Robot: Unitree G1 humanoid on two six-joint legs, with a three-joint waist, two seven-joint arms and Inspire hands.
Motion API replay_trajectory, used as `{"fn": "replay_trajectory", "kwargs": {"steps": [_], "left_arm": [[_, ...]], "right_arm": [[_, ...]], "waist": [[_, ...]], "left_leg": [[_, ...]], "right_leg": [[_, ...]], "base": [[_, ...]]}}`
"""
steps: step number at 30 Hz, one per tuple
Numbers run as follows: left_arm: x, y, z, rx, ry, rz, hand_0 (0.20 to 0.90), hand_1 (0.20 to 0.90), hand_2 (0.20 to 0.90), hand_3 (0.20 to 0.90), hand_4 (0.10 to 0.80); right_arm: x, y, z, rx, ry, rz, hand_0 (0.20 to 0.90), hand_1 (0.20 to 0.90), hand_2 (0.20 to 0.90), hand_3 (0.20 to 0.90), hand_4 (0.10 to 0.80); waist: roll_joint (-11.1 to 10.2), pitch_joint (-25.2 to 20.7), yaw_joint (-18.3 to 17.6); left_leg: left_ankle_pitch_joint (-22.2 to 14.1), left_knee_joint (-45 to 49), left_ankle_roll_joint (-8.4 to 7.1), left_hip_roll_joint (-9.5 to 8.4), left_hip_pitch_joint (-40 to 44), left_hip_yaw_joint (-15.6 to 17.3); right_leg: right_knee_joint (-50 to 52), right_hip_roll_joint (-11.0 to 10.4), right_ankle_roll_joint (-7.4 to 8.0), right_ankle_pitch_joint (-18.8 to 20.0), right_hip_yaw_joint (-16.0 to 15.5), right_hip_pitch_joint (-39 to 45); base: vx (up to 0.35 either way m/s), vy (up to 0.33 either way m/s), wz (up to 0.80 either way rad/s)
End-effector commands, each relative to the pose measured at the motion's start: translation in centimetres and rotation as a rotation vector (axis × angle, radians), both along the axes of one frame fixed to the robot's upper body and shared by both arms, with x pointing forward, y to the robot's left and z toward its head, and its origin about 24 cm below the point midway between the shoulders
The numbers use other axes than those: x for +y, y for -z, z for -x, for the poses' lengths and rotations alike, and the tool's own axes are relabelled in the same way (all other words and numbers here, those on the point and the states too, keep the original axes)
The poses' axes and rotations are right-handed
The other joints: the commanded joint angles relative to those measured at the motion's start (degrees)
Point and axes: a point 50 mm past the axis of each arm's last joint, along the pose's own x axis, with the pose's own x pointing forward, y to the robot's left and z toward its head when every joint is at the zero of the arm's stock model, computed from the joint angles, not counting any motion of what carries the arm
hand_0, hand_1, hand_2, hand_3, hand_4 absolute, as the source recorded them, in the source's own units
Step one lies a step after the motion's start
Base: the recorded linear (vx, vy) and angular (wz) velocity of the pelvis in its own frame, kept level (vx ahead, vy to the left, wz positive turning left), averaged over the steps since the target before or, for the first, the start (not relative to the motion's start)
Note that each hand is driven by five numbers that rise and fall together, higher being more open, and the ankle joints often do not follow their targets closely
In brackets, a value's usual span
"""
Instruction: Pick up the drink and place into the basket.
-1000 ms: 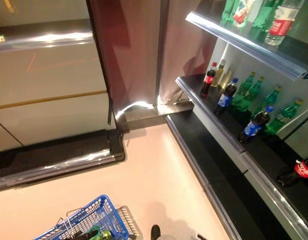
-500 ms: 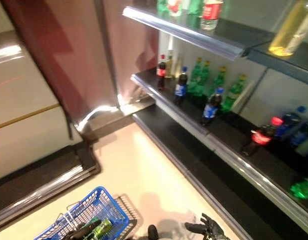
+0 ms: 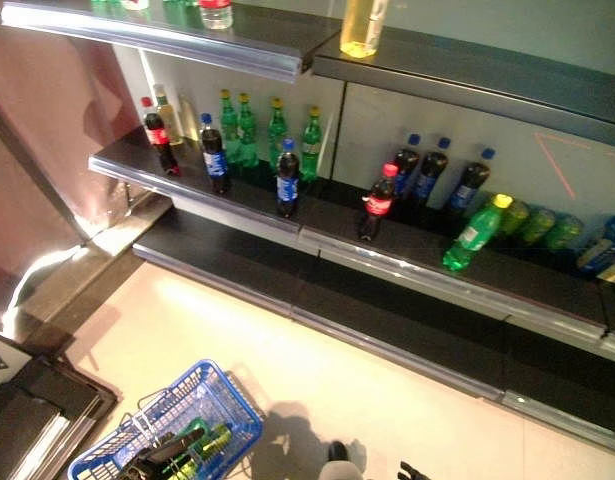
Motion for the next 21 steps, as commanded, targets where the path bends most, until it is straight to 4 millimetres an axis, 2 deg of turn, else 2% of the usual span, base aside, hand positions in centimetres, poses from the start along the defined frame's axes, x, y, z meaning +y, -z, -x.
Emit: {"fn": "replay_trajectory", "kwargs": {"steps": [1, 3, 5, 9, 13, 17, 19, 21], "left_arm": [[2.2, -1.9, -2.7, -0.189, 0.004, -0.044, 0.300, 0.300, 0.300, 0.200, 0.100], [2.2, -2.0, -3.0, -0.195, -0.005, -0.045, 0.300, 0.300, 0.300, 0.200, 0.100], [2.3, -2.0, -3.0, -0.197, -0.017, -0.039, 0.300, 0.300, 0.300, 0.200, 0.100], [1.7, -2.0, -3.3, -0.199, 0.020, -0.028, 0.300, 0.300, 0.300, 0.200, 0.100], [1.5, -1.9, -3.1, -0.206, -0.006, -0.019, 0.300, 0.300, 0.300, 0.200, 0.100], [1.1, -1.6, -2.8, -0.199, 0.004, -0.012, 0.300, 0.300, 0.300, 0.200, 0.100], [1.2, -1.6, -2.7, -0.194, 0.008, -0.015, 0.300, 0.300, 0.300, 0.200, 0.100], [1.4, -1.7, -2.7, -0.189, 0.014, -0.014, 0.300, 0.300, 0.300, 0.200, 0.100]], "right_arm": [[-0.6, -0.9, -2.8, -0.097, -0.049, 0.024, 0.900, 0.900, 0.900, 0.900, 0.800], [-0.3, -0.9, -3.6, -0.095, -0.063, 0.019, 0.900, 0.900, 0.900, 0.900, 0.800], [-0.1, -0.9, -4.1, -0.091, -0.078, 0.017, 0.900, 0.900, 0.900, 0.900, 0.800], [-0.1, -1.1, -4.8, -0.092, -0.058, 0.021, 0.900, 0.900, 0.900, 0.900, 0.800], [-0.3, -0.9, -4.0, -0.060, -0.073, 0.038, 0.900, 0.900, 0.900, 0.900, 0.800], [-0.9, -0.9, -3.5, -0.056, -0.047, 0.056, 0.900, 0.900, 0.900, 0.900, 0.800], [-1.0, -1.0, -3.6, -0.064, -0.038, 0.055, 0.900, 0.900, 0.900, 0.900, 0.800], [-1.1, -1.1, -3.6, -0.075, -0.028, 0.053, 0.900, 0.900, 0.900, 0.900, 0.800]], "waist": [[-0.3, -3.8, 1.6], [-0.8, -4.2, 3.1], [-0.9, -4.3, 3.9], [-1.2, -4.5, 4.0], [-1.4, -4.5, 3.6], [-1.5, -4.3, 4.2], [-1.6, -4.0, 4.2], [-2.0, -3.4, 3.8]], "left_leg": [[-1.4, 0.3, 0.61, -0.96, -4.2, -5.2], [-1.2, -0.1, -0.66, -0.08, -4.1, -3.4], [-1.2, -0.1, -1.46, 0.71, -4.0, -2.0], [-0.4, -0.1, -2.31, 2.07, -4.1, -1.3], [0.1, -0.1, -2.76, 2.76, -3.9, -1.7], [0.0, 0.1, -2.68, 2.56, -3.5, -3.1], [-0.1, 0.5, -2.39, 2.40, -3.4, -3.7], [-0.5, 1.6, -1.41, 1.36, -3.8, -5.0]], "right_leg": [[-0.6, -3.0, -0.72, 3.6, -1.3, 1.7], [-5.9, -4.1, 0.12, 3.8, -6.3, 3.7], [-8.1, -4.0, 0.62, 3.9, -8.4, 4.5], [-8.7, -2.3, 0.47, 2.6, -7.7, 4.8], [-8.7, -1.6, 0.38, 1.3, -7.4, 5.4], [-7.7, -1.7, 0.11, 0.2, -7.9, 6.3], [-5.9, -1.8, -0.21, -0.7, -7.4, 6.3], [-0.9, -2.7, -0.23, 0.3, -5.7, 4.9]], "base": [[-0.063, -0.216, -0.73], [-0.047, -0.228, -0.89], [-0.028, -0.161, -0.62], [-0.016, -0.123, -0.07], [0.004, -0.025, 0.00], [0.032, 0.044, 0.08], [0.052, 0.113, 0.05], [0.067, 0.177, 0.07]]}}
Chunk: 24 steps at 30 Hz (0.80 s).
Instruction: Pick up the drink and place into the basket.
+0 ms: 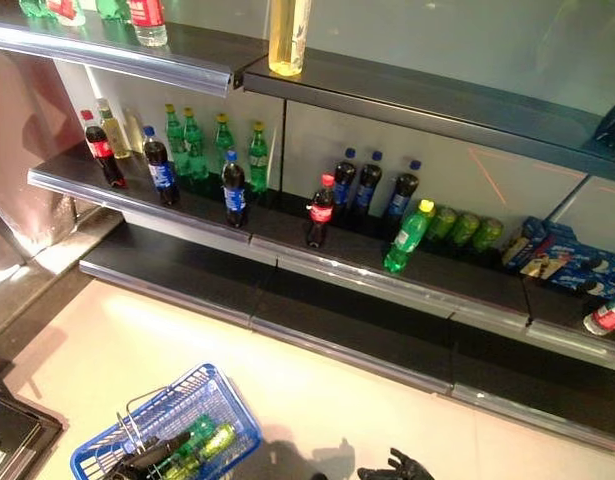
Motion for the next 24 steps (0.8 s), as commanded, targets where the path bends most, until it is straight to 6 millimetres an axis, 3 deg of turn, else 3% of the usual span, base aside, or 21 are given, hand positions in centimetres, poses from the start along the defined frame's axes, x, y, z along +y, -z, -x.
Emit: {"fn": "replay_trajectory", "kwargs": {"steps": [1, 4, 7, 10, 12, 16, 18, 20, 22, 24], "left_arm": [[-0.2, -1.5, -4.5, -0.214, 0.046, 0.019, 0.300, 0.300, 0.300, 0.200, 0.100], [0.0, -1.6, -4.7, -0.204, 0.066, 0.007, 0.300, 0.300, 0.300, 0.200, 0.100], [0.6, -1.7, -4.5, -0.196, 0.050, -0.007, 0.300, 0.300, 0.300, 0.200, 0.100], [0.7, -1.7, -4.3, -0.190, 0.066, -0.013, 0.300, 0.300, 0.300, 0.200, 0.100], [0.7, -1.7, -4.3, -0.182, 0.080, -0.018, 0.300, 0.300, 0.300, 0.200, 0.100], [0.8, -1.6, -3.8, -0.176, 0.093, -0.014, 0.300, 0.300, 0.300, 0.200, 0.100], [0.4, -1.5, -3.8, -0.172, 0.115, -0.010, 0.300, 0.300, 0.300, 0.200, 0.100], [0.0, -1.4, -4.0, -0.167, 0.114, -0.008, 0.300, 0.300, 0.300, 0.200, 0.100], [-0.1, -1.3, -3.7, -0.162, 0.087, -0.003, 0.300, 0.300, 0.300, 0.200, 0.100], [-0.4, -1.2, -3.6, -0.178, 0.087, 0.013, 0.300, 0.300, 0.300, 0.200, 0.100]], "right_arm": [[-1.6, -1.0, -1.9, -0.075, 0.029, 0.062, 0.900, 0.900, 0.900, 0.900, 0.800], [-1.3, -0.9, -1.8, -0.092, 0.041, 0.045, 0.900, 0.900, 0.900, 0.900, 0.800], [-1.3, -0.8, -1.3, -0.079, 0.023, 0.037, 0.900, 0.900, 0.900, 0.900, 0.800], [-1.1, -0.6, -1.0, -0.070, 0.043, 0.031, 0.900, 0.900, 0.900, 0.900, 0.800], [-1.0, -0.4, -0.4, -0.063, 0.064, 0.031, 0.900, 0.900, 0.900, 0.900, 0.800], [-1.0, -0.3, 0.4, -0.042, 0.076, 0.038, 0.900, 0.900, 0.900, 0.900, 0.800], [-1.3, -0.3, 0.8, -0.037, 0.098, 0.040, 0.900, 0.900, 0.900, 0.900, 0.800], [-1.3, -0.2, 0.9, -0.034, 0.116, 0.043, 0.900, 0.900, 0.900, 0.900, 0.800], [-1.3, -0.2, 0.7, -0.037, 0.125, 0.037, 0.900, 0.900, 0.900, 0.900, 0.800], [-1.3, -0.5, -0.1, -0.056, 0.086, 0.029, 0.900, 0.900, 0.900, 0.900, 0.800]], "waist": [[1.1, 0.8, 1.0], [1.2, 2.5, -0.5], [1.7, 3.7, -1.1], [1.2, 3.9, -2.5], [1.3, 4.1, -3.6], [1.9, 4.6, -5.0], [1.8, 3.7, -5.9], [2.2, 3.0, -6.6], [2.9, 1.9, -7.2], [3.5, 1.2, -6.9]], "left_leg": [[-0.7, 1.9, 4.06, -2.12, -4.6, -4.6], [-1.8, 3.0, 6.25, -3.92, -4.5, -5.9], [-2.7, 2.8, 6.18, -4.39, -2.6, -5.1], [-4.1, 3.6, 5.68, -5.22, -1.3, -6.1], [-5.1, 4.1, 5.57, -5.76, -0.6, -7.0], [-6.9, 4.9, 6.27, -6.48, 1.9, -7.1], [-8.1, 5.3, 7.12, -6.94, 3.2, -8.7], [-8.3, 5.7, 6.72, -5.87, 4.2, -8.5], [-7.4, 6.4, 4.84, -3.44, 5.9, -7.8], [-0.2, 13.9, 1.60, -0.06, 3.7, -7.5]], "right_leg": [[9.7, -6.7, 4.54, -1.3, 0.6, 1.3], [25.2, -7.8, 5.50, 6.1, 3.9, -7.3], [28.4, -9.4, 5.63, 8.5, 3.2, -12.0], [15.5, -5.6, 4.74, 5.8, 4.7, -12.0], [6.2, -4.1, 4.94, 6.3, 5.4, -12.6], [2.5, -1.8, 4.48, 7.2, 4.6, -13.6], [4.4, -0.3, 3.63, 6.7, 7.9, -12.1], [6.0, 0.1, 3.28, 5.8, 8.7, -11.7], [6.9, 0.7, 2.19, 4.3, 8.2, -10.8], [5.1, 2.0, -0.07, 2.9, 8.1, -8.0]], "base": [[0.060, 0.186, 0.13], [0.073, 0.215, 0.14], [0.163, 0.101, 0.25], [0.288, -0.107, 0.07], [0.331, -0.146, 0.11], [0.370, -0.146, 0.21], [0.377, -0.220, 0.52], [0.275, -0.199, 0.67], [0.218, -0.213, 0.54], [0.242, -0.316, 0.24]]}}
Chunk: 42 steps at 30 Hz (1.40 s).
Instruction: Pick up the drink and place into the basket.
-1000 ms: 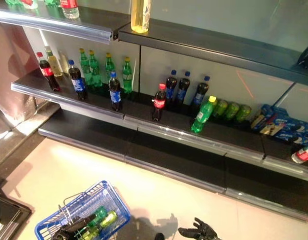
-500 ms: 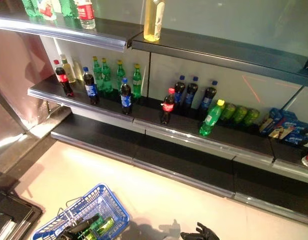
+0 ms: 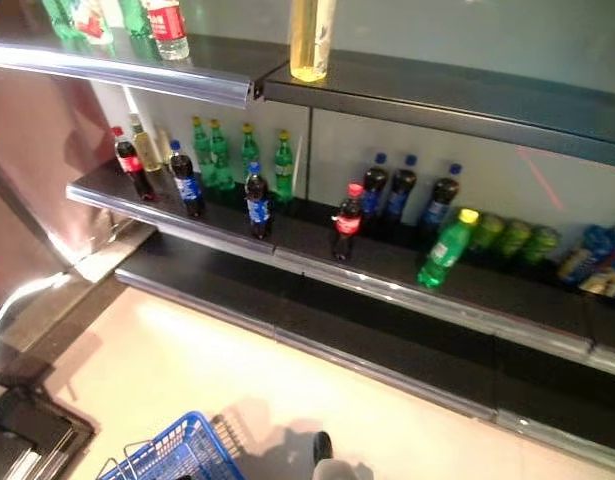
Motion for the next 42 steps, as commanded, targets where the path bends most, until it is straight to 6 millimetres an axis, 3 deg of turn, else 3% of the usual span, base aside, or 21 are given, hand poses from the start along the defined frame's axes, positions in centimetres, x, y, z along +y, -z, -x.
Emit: {"fn": "replay_trajectory", "kwargs": {"steps": [1, 2, 4, 6, 8, 9, 11, 14, 18, 20, 23, 27, 32, 34, 38, 40, 42], "left_arm": [[-0.2, -2.3, -8.3, -0.391, 0.039, 0.027, 0.300, 0.300, 0.300, 0.200, 0.100], [-0.2, -2.3, -8.3, -0.391, 0.039, 0.027, 0.300, 0.300, 0.300, 0.200, 0.100], [-0.7, -2.3, -8.7, -0.408, 0.015, 0.043, 0.300, 0.300, 0.300, 0.200, 0.100], [-1.5, -2.4, -9.5, -0.423, 0.021, 0.060, 0.300, 0.300, 0.300, 0.200, 0.100], [-1.6, -2.4, -9.6, -0.425, 0.021, 0.062, 0.300, 0.300, 0.300, 0.200, 0.100], [-2.0, -2.5, -10.0, -0.437, 0.008, 0.068, 0.300, 0.300, 0.300, 0.200, 0.100], [-2.2, -2.5, -10.1, -0.446, -0.004, 0.077, 0.300, 0.300, 0.300, 0.200, 0.100], [-2.1, -2.4, -10.1, -0.454, -0.004, 0.087, 0.300, 0.300, 0.300, 0.200, 0.100], [-1.8, -2.3, -9.7, -0.442, -0.009, 0.085, 0.300, 0.300, 0.300, 0.200, 0.100], [-1.5, -2.2, -9.5, -0.442, -0.017, 0.080, 0.300, 0.300, 0.300, 0.200, 0.100], [-1.4, -2.3, -9.3, -0.448, 0.008, 0.073, 0.300, 0.300, 0.300, 0.200, 0.100], [-0.7, -2.6, -9.9, -0.432, 0.036, 0.053, 0.300, 0.300, 0.300, 0.200, 0.100], [1.0, -3.1, -9.9, -0.417, 0.035, -0.008, 0.300, 0.300, 0.300, 0.200, 0.100], [1.5, -3.2, -10.0, -0.411, 0.028, -0.025, 0.300, 0.300, 0.300, 0.200, 0.100], [2.0, -3.6, -10.6, -0.422, 0.036, -0.039, 0.300, 0.300, 0.300, 0.200, 0.100], [2.1, -3.8, -10.8, -0.434, -0.001, -0.040, 0.300, 0.300, 0.300, 0.200, 0.100], [2.5, -3.9, -10.7, -0.436, -0.051, -0.034, 0.300, 0.300, 0.300, 0.200, 0.100]], "right_arm": [[-1.1, -1.2, -3.8, -0.138, -0.014, 0.027, 0.900, 0.900, 0.900, 0.900, 0.800], [-1.1, -1.2, -3.8, -0.138, -0.014, 0.027, 0.900, 0.900, 0.900, 0.900, 0.800], [-1.5, -1.5, -4.5, -0.164, -0.033, 0.043, 0.900, 0.900, 0.900, 0.900, 0.800], [-2.0, -1.9, -5.3, -0.187, -0.019, 0.055, 0.900, 0.900, 0.900, 0.900, 0.800], [-2.0, -1.9, -5.3, -0.187, -0.018, 0.056, 0.900, 0.900, 0.900, 0.900, 0.800], [-2.1, -2.0, -5.7, -0.188, -0.030, 0.060, 0.900, 0.900, 0.900, 0.900, 0.800], [-2.4, -2.1, -5.9, -0.179, -0.036, 0.078, 0.900, 0.900, 0.900, 0.900, 0.800], [-2.7, -2.2, -5.8, -0.159, -0.019, 0.099, 0.900, 0.900, 0.900, 0.900, 0.800], [-2.8, -1.8, -4.3, -0.130, -0.004, 0.099, 0.900, 0.900, 0.900, 0.900, 0.800], [-2.5, -1.6, -3.7, -0.109, -0.046, 0.089, 0.900, 0.900, 0.900, 0.900, 0.800], [-2.3, -1.6, -4.0, -0.115, -0.078, 0.074, 0.900, 0.900, 0.900, 0.900, 0.800], [-1.5, -1.6, -4.8, -0.152, -0.042, 0.068, 0.900, 0.900, 0.900, 0.900, 0.800], [-0.6, -1.1, -4.3, -0.144, -0.058, 0.037, 0.900, 0.900, 0.900, 0.900, 0.800], [-0.3, -0.9, -3.9, -0.122, -0.068, 0.033, 0.900, 0.900, 0.900, 0.900, 0.800], [0.0, -0.8, -4.2, -0.116, -0.071, 0.025, 0.900, 0.900, 0.900, 0.900, 0.800], [0.2, -0.8, -4.5, -0.115, -0.096, 0.016, 0.900, 0.900, 0.900, 0.900, 0.800], [0.6, -0.8, -4.7, -0.120, -0.103, 0.006, 0.900, 0.900, 0.900, 0.900, 0.800]], "waist": [[-2.2, -2.8, 0.1], [-2.1, -2.9, 0.0], [-2.6, -1.9, 1.0], [-2.4, -0.7, 1.8], [-2.4, -0.5, 1.9], [-1.5, -0.1, 2.6], [-0.2, 0.2, 3.7], [0.3, 0.1, 3.6], [0.6, -1.0, 2.2], [0.1, -1.4, 2.1], [-1.1, -1.5, 3.6], [-3.2, -0.2, 4.5], [-5.0, 0.3, 4.5], [-4.6, 0.1, 4.6], [-3.7, -0.3, 4.8], [-3.6, -0.4, 5.2], [-3.7, -0.8, 5.9]], "left_leg": [[8.9, 21.4, 0.58, -1.05, -7.7, 2.2], [8.7, 22.0, 0.51, -0.92, -8.2, 2.0], [10.3, 34.8, 0.52, -1.92, -16.7, 0.3], [9.6, 31.4, 1.39, 0.19, -20.5, 0.5], [9.5, 30.5, 1.46, 0.26, -20.1, 0.6], [9.2, 17.5, 1.46, -0.02, -18.3, 0.2], [10.3, 5.2, 0.80, -0.58, -17.1, -2.5], [8.4, 4.5, 0.55, -0.94, -15.5, -4.2], [8.2, -0.2, 0.24, -0.36, -11.3, -1.6], [7.9, -0.8, 0.34, -0.42, -10.7, -1.3], [7.0, 0.2, 0.54, -1.20, -11.6, -3.7], [6.0, -0.2, 1.92, -2.00, -12.5, -2.1], [4.3, 0.2, 3.56, -3.09, -13.1, -0.3], [3.9, 0.2, 3.88, -3.10, -13.2, 0.5], [3.3, 2.4, 4.55, -2.26, -15.0, 0.4], [3.3, 3.0, 4.45, -1.72, -15.7, 0.1], [3.7, 4.6, 3.41, -0.74, -17.0, -0.6]], "right_leg": [[0.1, -1.6, 0.57, -1.2, 3.3, 1.2], [0.1, -1.6, 0.52, -1.1, 3.2, 1.1], [0.5, -1.6, -1.39, -2.8, 4.8, 3.4], [1.2, -1.8, -1.76, -5.0, 4.8, 5.6], [1.1, -1.8, -1.69, -5.2, 4.8, 6.0], [1.2, -1.4, -0.54, -6.5, 5.3, 7.0], [1.6, -0.9, 0.06, -8.2, 6.0, 8.1], [4.0, -1.9, 0.33, -10.5, 5.9, 8.2], [3.4, -2.6, 1.23, -10.5, 4.3, 9.0], [2.5, -2.6, 1.58, -10.1, 4.4, 9.3], [1.6, -3.1, 2.30, -9.1, 4.4, 8.9], [3.4, -5.3, 4.83, -7.8, 3.3, 5.9], [1.6, -7.9, 7.39, -2.7, 4.5, 3.2], [1.0, -9.1, 7.58, -0.9, 4.8, 2.8], [3.7, -9.4, 6.86, -2.6, 6.2, 2.2], [3.5, -9.2, 7.08, -3.7, 6.1, 2.6], [2.9, -8.7, 7.25, -5.5, 5.4, 3.8]], "base": [[0.171, -0.254, 0.06], [0.171, -0.234, -0.03], [0.166, -0.127, -0.33], [0.214, 0.034, -0.29], [0.148, 0.123, -0.11], [0.263, 0.275, -0.05], [0.307, 0.328, -0.08], [0.193, 0.232, -0.30], [0.211, 0.231, -0.52], [0.177, 0.164, 0.02], [0.058, 0.132, 0.03], [0.028, 0.171, -0.08], [-0.034, -0.023, -0.27], [-0.001, -0.119, -0.28], [0.018, -0.199, -0.18], [0.020, -0.233, 0.02], [0.060, -0.218, -0.04]]}}
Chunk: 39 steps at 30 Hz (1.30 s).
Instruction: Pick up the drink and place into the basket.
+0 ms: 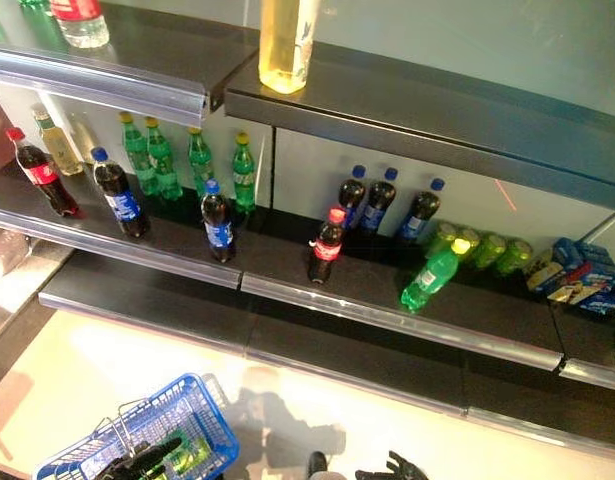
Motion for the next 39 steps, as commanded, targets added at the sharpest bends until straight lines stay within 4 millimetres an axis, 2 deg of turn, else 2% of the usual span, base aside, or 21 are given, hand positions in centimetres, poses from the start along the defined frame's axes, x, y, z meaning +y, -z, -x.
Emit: {"fn": "replay_trajectory", "kwargs": {"steps": [1, 3, 5, 9, 15, 22, 29, 35, 39], "left_arm": [[-0.1, -2.3, -6.6, -0.293, 0.004, 0.023, 0.300, 0.300, 0.300, 0.200, 0.100], [-0.4, -2.2, -6.5, -0.282, 0.029, 0.024, 0.300, 0.300, 0.300, 0.200, 0.100], [-1.2, -1.6, -6.0, -0.266, 0.033, 0.037, 0.300, 0.300, 0.300, 0.200, 0.100], [-1.7, -1.2, -5.4, -0.259, 0.024, 0.053, 0.300, 0.300, 0.300, 0.200, 0.100], [-1.3, -1.1, -4.5, -0.242, 0.005, 0.048, 0.300, 0.300, 0.300, 0.200, 0.100], [-0.9, -1.0, -3.7, -0.236, -0.006, 0.050, 0.300, 0.300, 0.300, 0.200, 0.100], [-1.6, -1.0, -4.3, -0.274, 0.018, 0.082, 0.300, 0.300, 0.300, 0.200, 0.100], [-2.5, -2.5, -8.5, -0.386, 0.048, 0.076, 0.300, 0.300, 0.300, 0.200, 0.100], [-2.4, -4.2, -11.7, -0.480, 0.010, 0.068, 0.300, 0.300, 0.300, 0.200, 0.100]], "right_arm": [[-1.2, -1.0, -2.7, -0.086, -0.016, 0.034, 0.900, 0.900, 0.900, 0.900, 0.800], [-1.2, -1.0, -2.9, -0.092, -0.001, 0.037, 0.900, 0.900, 0.900, 0.900, 0.800], [-1.9, -1.3, -3.1, -0.099, 0.010, 0.051, 0.900, 0.900, 0.900, 0.900, 0.800], [-3.0, -1.5, -2.8, -0.095, 0.018, 0.072, 0.900, 0.900, 0.900, 0.900, 0.800], [-3.5, -1.5, -2.0, -0.077, 0.020, 0.086, 0.900, 0.900, 0.900, 0.900, 0.800], [-3.5, -1.4, -1.7, -0.062, 0.005, 0.087, 0.900, 0.900, 0.900, 0.900, 0.800], [-3.1, -1.2, -1.3, -0.025, -0.058, 0.089, 0.900, 0.900, 0.900, 0.900, 0.800], [-2.7, -2.2, -5.4, -0.125, -0.090, 0.121, 0.900, 0.900, 0.900, 0.900, 0.800], [-2.2, -4.1, -10.0, -0.278, -0.137, 0.152, 0.900, 0.900, 0.900, 0.900, 0.800]], "waist": [[2.8, -0.7, 2.0], [2.8, -0.7, 2.0], [3.2, -0.9, 1.9], [4.2, -1.4, 2.0], [4.6, -2.6, 1.9], [4.8, -3.5, 1.7], [4.7, -2.0, 2.1], [4.7, 4.0, 2.2], [4.4, 9.2, 1.9]], "left_leg": [[-3.9, 7.9, 3.07, 0.85, -5.7, -3.1], [-3.5, 8.3, 2.52, 1.37, -5.9, -3.4], [-2.4, 7.6, 1.24, 2.33, -5.5, -3.5], [-1.8, 5.4, 0.32, 2.29, -3.5, -4.1], [-2.0, 2.2, 0.05, 2.02, 0.0, -4.0], [-2.0, 0.5, 0.07, 2.25, 2.1, -3.4], [-1.2, 0.0, -0.25, 2.78, 0.4, -3.7], [2.1, 0.0, -1.35, 3.98, -8.7, -2.6], [3.8, 0.0, -1.00, 3.17, -14.3, -2.7]], "right_leg": [[4.8, -2.0, 1.07, -0.6, 1.5, -0.8], [4.9, -1.9, 0.88, -1.0, 1.2, -0.5], [4.2, -1.5, 0.12, -2.0, -0.2, 0.7], [2.9, -1.5, -0.24, -2.3, -2.5, 2.7], [2.0, -1.8, -0.04, -2.6, -4.1, 4.7], [1.9, -1.7, 0.00, -3.1, -4.6, 5.9], [0.2, -1.4, -0.07, -1.7, -4.3, 4.5], [-2.0, -1.2, 0.04, 2.6, -4.3, -4.1], [-1.3, -1.4, -0.27, 4.1, -4.2, -10.2]], "base": [[0.046, -0.142, 0.07], [0.029, -0.059, 0.15], [0.041, 0.019, 0.20], [0.028, 0.068, 0.16], [0.028, 0.057, 0.07], [0.007, 0.011, 0.00], [-0.008, 0.002, 0.03], [-0.255, -0.005, 0.01], [-0.294, 0.040, 0.00]]}}
